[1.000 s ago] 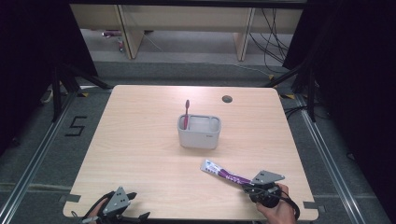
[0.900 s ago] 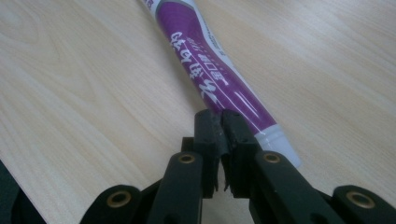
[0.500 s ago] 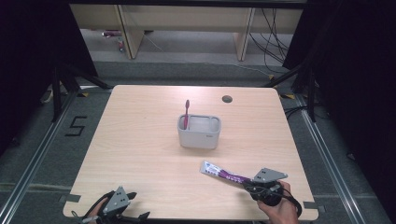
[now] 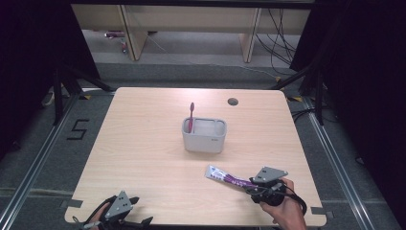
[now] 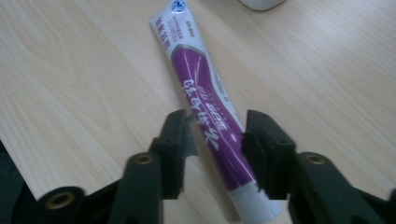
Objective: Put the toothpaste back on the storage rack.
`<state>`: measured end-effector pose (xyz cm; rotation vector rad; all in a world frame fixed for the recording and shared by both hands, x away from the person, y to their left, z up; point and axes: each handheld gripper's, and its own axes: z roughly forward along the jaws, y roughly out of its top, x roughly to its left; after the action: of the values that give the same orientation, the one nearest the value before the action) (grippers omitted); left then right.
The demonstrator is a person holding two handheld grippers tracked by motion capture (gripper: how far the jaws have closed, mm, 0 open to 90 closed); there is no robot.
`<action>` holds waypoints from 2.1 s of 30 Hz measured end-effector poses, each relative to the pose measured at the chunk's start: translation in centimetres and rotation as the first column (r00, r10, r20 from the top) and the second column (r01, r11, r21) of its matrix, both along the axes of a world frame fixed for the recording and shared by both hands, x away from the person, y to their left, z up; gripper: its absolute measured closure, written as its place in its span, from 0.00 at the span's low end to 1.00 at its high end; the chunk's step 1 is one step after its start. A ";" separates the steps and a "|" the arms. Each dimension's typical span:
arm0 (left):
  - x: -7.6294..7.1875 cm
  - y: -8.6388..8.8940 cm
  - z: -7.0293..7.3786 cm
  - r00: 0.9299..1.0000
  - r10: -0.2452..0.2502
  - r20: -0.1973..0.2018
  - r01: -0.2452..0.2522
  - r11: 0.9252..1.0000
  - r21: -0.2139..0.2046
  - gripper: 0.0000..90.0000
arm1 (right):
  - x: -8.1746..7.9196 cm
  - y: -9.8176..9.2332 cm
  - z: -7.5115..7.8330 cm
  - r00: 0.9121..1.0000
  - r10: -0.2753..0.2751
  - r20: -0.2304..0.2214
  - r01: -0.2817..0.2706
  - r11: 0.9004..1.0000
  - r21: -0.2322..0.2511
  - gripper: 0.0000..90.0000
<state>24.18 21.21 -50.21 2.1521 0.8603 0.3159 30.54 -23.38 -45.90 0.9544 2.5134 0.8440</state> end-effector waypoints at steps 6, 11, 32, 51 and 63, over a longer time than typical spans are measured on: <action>0.0 0.0 0.0 1.000 -0.002 0.004 0.002 1.000 -0.001 0.21 | 1.0 1.1 -0.1 0.999 0.033 0.018 -0.032 0.998 -0.049 0.60; 0.0 0.0 0.0 1.000 -0.002 0.003 0.002 1.000 -0.001 0.21 | 1.5 1.9 0.0 0.998 0.060 -0.016 -0.061 0.992 -0.106 0.57; 0.0 0.0 0.0 1.000 0.008 0.002 -0.008 1.000 -0.010 0.21 | 4.0 4.6 -0.6 0.983 0.152 -0.104 -0.175 0.949 -0.263 0.57; -0.1 -0.1 0.0 1.000 0.003 0.003 -0.003 1.000 -0.014 0.21 | 5.6 6.3 -1.4 0.969 0.177 -0.172 -0.225 0.920 -0.322 0.65; 0.0 0.1 0.0 1.000 0.006 0.011 -0.006 1.000 0.013 0.22 | 6.4 6.9 -1.1 0.964 0.173 -0.200 -0.232 0.915 -0.330 0.72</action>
<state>24.18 21.26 -50.18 2.1585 0.8612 0.3370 36.98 -16.52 -47.00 0.6766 2.8147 0.3532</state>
